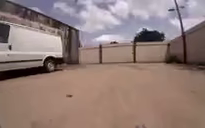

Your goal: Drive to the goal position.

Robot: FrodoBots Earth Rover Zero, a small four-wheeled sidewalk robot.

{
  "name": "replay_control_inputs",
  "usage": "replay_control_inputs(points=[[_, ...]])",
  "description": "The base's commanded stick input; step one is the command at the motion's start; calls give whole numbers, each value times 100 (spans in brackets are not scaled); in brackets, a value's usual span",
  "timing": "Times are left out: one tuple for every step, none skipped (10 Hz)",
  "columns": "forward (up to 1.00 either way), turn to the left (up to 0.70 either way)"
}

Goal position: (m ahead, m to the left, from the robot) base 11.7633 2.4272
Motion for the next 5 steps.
replay_control_inputs(points=[[85, 0], [85, 0], [85, 0], [85, 0], [85, 0]])
